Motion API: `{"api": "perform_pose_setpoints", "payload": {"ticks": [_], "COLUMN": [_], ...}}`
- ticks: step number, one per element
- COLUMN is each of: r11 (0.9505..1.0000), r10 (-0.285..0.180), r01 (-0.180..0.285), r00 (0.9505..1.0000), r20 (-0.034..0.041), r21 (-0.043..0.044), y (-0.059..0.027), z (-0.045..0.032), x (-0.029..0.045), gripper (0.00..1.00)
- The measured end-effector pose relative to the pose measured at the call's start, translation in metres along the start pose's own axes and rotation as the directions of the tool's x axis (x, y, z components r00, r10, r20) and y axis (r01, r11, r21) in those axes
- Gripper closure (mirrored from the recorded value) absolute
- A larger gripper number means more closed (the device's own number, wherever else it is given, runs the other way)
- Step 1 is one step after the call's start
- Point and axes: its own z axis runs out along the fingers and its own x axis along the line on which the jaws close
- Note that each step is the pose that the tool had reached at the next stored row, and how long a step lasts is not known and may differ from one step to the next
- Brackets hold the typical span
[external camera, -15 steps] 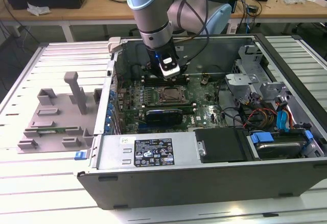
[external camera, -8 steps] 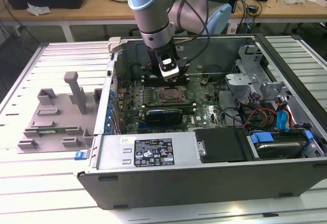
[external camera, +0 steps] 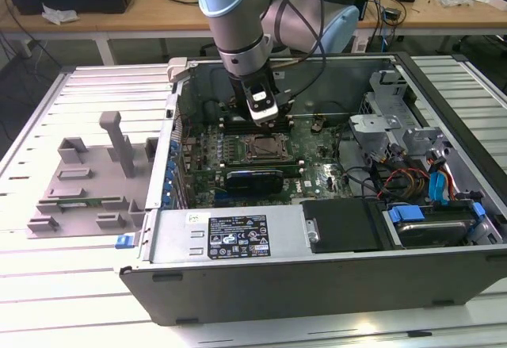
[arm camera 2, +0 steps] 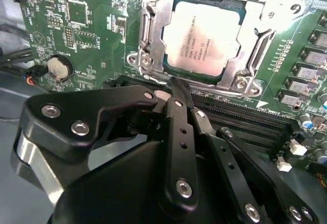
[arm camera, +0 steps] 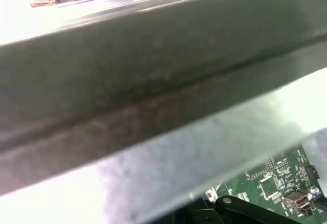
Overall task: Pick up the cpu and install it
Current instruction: 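Install the first cpu locking lever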
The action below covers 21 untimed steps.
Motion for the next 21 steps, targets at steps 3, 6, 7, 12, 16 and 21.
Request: {"api": "perform_pose_setpoints", "payload": {"ticks": [3, 6, 7, 12, 16, 21], "r11": [1.0000, 1.0000, 1.0000, 0.9990, 0.9952, 0.9803], "r10": [0.000, -0.001, -0.001, -0.011, -0.022, -0.041], "r01": [0.000, 0.001, 0.001, 0.010, 0.021, 0.040], "r00": [1.0000, 1.0000, 1.0000, 0.9999, 0.9997, 0.9991], "r20": [-0.0001, 0.0004, 0.0013, 0.0103, 0.0142, 0.0041], "r21": [0.0007, 0.0025, 0.0047, 0.0431, 0.0951, 0.1934], "y": [0.0013, 0.0027, 0.0029, 0.0021, 0.0009, 0.0002], "z": [-0.0077, -0.0158, -0.0173, -0.0217, -0.0221, -0.0221], "x": [-0.0015, -0.0033, -0.0037, -0.0051, -0.0057, -0.0062], "gripper": [0.89, 0.89, 0.89, 0.89, 0.89, 0.89]}}
